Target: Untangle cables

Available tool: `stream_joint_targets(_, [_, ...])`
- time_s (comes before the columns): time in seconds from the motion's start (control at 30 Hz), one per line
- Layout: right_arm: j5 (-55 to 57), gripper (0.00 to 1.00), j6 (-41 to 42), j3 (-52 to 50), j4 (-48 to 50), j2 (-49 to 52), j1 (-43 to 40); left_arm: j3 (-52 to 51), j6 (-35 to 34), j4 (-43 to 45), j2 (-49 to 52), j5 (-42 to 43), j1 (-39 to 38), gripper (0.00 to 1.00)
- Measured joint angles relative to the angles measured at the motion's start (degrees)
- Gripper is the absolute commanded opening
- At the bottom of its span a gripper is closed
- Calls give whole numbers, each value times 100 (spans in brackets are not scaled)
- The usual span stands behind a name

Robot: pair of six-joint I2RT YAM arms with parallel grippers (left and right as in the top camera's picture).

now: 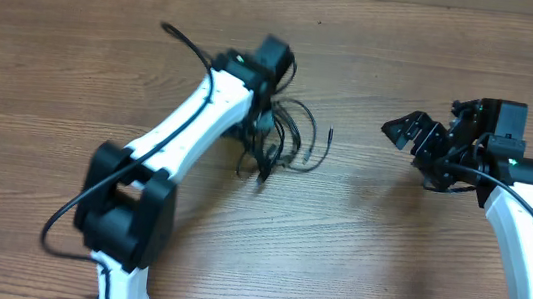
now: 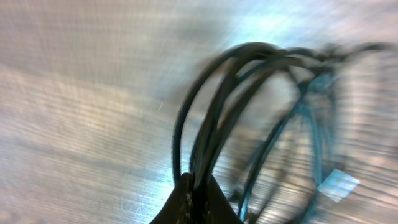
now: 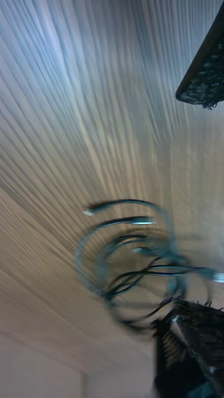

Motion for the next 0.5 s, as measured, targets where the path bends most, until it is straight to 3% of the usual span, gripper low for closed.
stream_joint_targets(0.23, [-466, 100, -70, -153, 393, 11, 868, 330, 876, 214, -988, 575, -2, 4])
stream_joint_targets(0.5, [-199, 96, -72, -177, 1676, 11, 1786, 330, 2531, 437, -1029, 2188, -2, 4])
